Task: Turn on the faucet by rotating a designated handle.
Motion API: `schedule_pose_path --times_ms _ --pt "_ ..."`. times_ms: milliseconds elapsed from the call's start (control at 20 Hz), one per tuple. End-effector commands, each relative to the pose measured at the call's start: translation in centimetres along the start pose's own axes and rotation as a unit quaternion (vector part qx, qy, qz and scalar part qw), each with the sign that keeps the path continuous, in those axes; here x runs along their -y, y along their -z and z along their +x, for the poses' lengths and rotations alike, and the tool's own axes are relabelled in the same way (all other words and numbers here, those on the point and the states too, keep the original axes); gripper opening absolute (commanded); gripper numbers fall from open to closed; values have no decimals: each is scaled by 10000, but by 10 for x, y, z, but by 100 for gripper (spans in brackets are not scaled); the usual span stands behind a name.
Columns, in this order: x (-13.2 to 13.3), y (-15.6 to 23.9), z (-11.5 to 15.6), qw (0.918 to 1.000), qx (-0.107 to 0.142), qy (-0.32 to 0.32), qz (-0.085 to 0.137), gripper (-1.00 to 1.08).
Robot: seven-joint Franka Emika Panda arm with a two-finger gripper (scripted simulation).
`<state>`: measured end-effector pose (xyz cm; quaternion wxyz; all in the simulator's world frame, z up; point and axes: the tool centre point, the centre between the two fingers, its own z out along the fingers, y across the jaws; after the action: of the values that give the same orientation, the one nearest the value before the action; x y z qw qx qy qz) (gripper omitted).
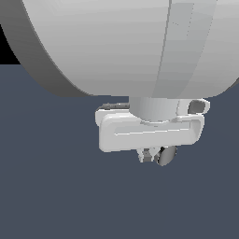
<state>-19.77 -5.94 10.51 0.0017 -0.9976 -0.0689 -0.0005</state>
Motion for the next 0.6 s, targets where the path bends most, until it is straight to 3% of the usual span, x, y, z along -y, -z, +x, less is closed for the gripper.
schedule_pose_path --times_ms 0,550 --pt "-9 -4 7 10000 7 68 -18 -100" --pt "-55 -4 11 10000 7 68 -18 -100"
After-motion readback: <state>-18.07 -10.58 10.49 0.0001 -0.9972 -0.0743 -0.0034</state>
